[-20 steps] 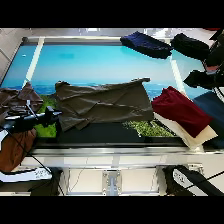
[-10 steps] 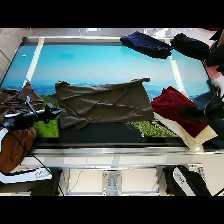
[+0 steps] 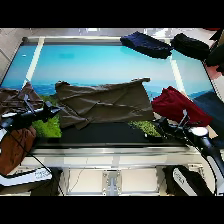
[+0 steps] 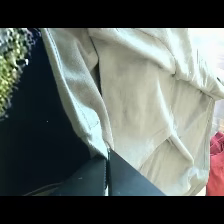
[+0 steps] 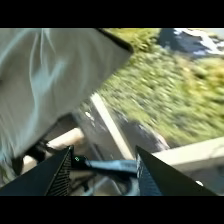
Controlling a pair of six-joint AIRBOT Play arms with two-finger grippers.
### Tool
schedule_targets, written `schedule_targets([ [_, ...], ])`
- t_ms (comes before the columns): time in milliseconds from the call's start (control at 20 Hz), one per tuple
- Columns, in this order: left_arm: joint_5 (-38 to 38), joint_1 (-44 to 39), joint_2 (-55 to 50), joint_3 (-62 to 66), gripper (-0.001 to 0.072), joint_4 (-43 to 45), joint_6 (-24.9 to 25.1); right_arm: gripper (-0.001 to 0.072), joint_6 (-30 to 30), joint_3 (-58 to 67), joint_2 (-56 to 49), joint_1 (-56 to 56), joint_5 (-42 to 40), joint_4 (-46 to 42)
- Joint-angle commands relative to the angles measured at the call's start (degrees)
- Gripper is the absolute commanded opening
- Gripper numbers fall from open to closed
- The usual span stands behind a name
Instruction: Fold the shirts.
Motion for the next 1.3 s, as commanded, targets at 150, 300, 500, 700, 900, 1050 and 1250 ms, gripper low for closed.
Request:
schedule_targets([
  [150,-0.1,0.0,0.1,0.0,0.0014,0.0,0.0,0.0452,-4.4,1.4,-11.2,12.9,-21.9,10.6],
  [300,0.0,0.0,0.1,0.0,0.0013,0.0,0.0,0.045,-4.4,4.2,-15.6,15.3,-24.2,12.8],
  [500,0.0,0.0,0.1,0.0,0.0014,0.0,0.0,0.0331,-4.4,8.2,-18.8,15.7,-25.1,13.0],
  [700,-4.0,0.1,1.1,0.1,0.0013,-3.7,0.0,0.0018,-4.5,12.3,-18.8,15.7,-23.9,13.0],
  [900,-12.1,3.0,10.6,3.7,0.0012,-4.8,0.0,0.0017,-9.5,19.4,-13.0,15.7,-15.0,9.8],
  [1050,-16.0,10.7,25.0,7.6,0.0011,-4.8,-2.3,0.0016,-9.3,26.0,-0.8,15.5,-6.9,0.1],
  [1250,-14.4,19.2,42.1,14.6,0.0012,-5.8,-7.7,0.0017,-8.2,36.6,18.7,15.5,0.2,-9.8],
])
